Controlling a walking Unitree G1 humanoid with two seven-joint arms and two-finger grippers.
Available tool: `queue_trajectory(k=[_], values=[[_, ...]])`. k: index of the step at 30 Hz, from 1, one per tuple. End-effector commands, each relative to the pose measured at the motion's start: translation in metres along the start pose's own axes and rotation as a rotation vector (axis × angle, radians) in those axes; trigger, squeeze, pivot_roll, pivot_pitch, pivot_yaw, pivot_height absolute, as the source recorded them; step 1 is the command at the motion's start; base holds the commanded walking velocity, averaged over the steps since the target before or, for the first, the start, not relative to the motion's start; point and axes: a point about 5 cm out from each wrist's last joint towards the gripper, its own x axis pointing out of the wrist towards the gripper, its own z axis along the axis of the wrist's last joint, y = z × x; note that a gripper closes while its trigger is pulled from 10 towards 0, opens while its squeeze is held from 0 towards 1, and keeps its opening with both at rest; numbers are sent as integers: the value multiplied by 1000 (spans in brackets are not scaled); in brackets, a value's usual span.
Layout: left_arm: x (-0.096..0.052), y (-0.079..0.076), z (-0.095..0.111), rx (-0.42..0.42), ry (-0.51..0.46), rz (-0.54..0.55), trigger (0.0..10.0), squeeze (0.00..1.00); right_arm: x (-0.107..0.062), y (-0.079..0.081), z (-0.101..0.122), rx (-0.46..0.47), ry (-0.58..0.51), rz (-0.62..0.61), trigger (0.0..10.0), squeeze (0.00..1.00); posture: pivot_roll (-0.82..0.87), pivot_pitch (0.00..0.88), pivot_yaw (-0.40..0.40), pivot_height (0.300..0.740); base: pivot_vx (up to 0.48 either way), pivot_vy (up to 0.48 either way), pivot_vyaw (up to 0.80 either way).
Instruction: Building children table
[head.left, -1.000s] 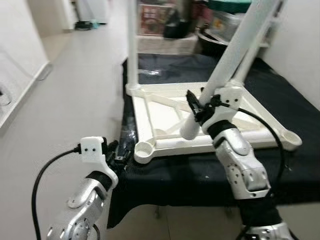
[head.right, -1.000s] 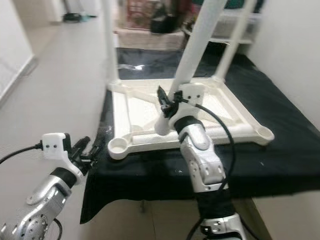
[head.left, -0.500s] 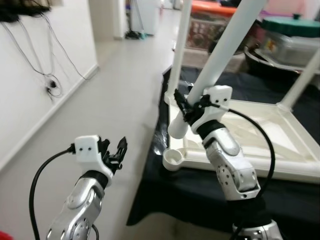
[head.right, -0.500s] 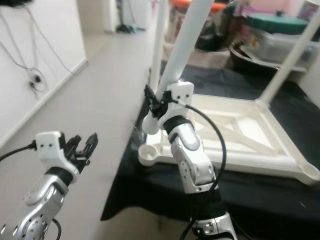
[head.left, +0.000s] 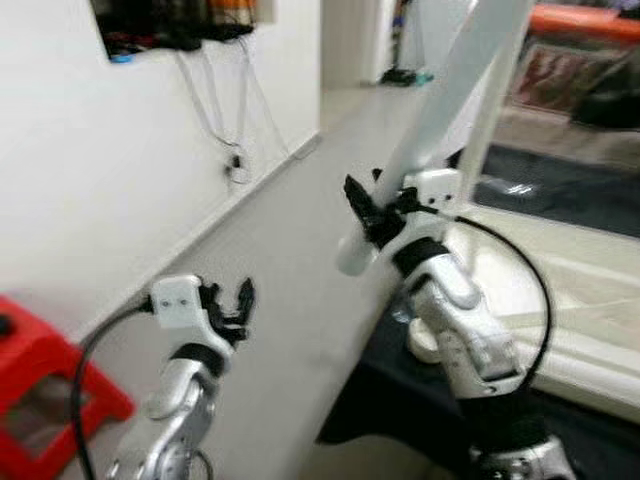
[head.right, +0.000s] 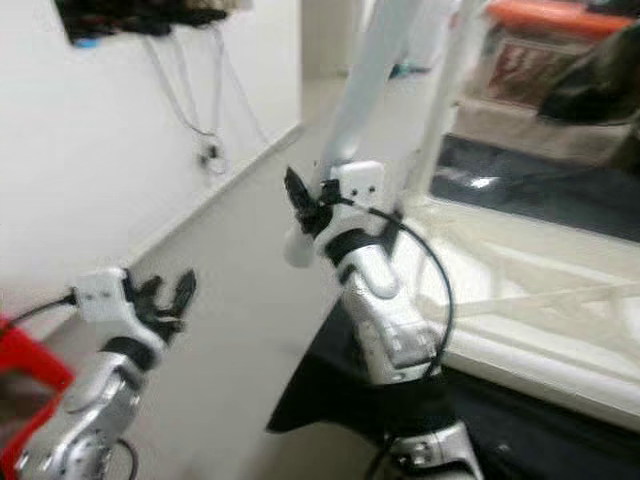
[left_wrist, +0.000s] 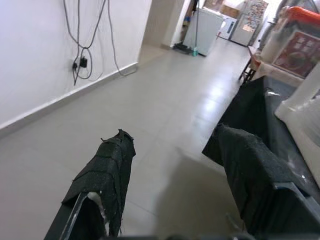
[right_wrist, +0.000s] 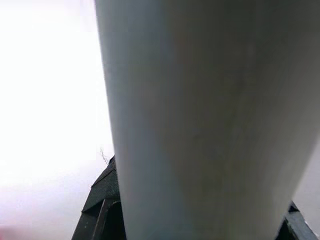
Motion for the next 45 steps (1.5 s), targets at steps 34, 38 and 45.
queue_trajectory(k=[34,38,45], values=[[-10,8,-13,-10,50,72,10000,0,6,-11,3,36,-14,-14,10000,0,92,93,-82,740,0,-162,0],[-13,2,-14,-15,57,47,10000,0,12,-17,4,21,-8,-33,10000,0,95,110,-82,740,0,0,-600],[-22,-6,-16,15,76,6,10000,0,20,-23,11,20,-12,43,10000,0,94,178,-81,740,0,0,-521]])
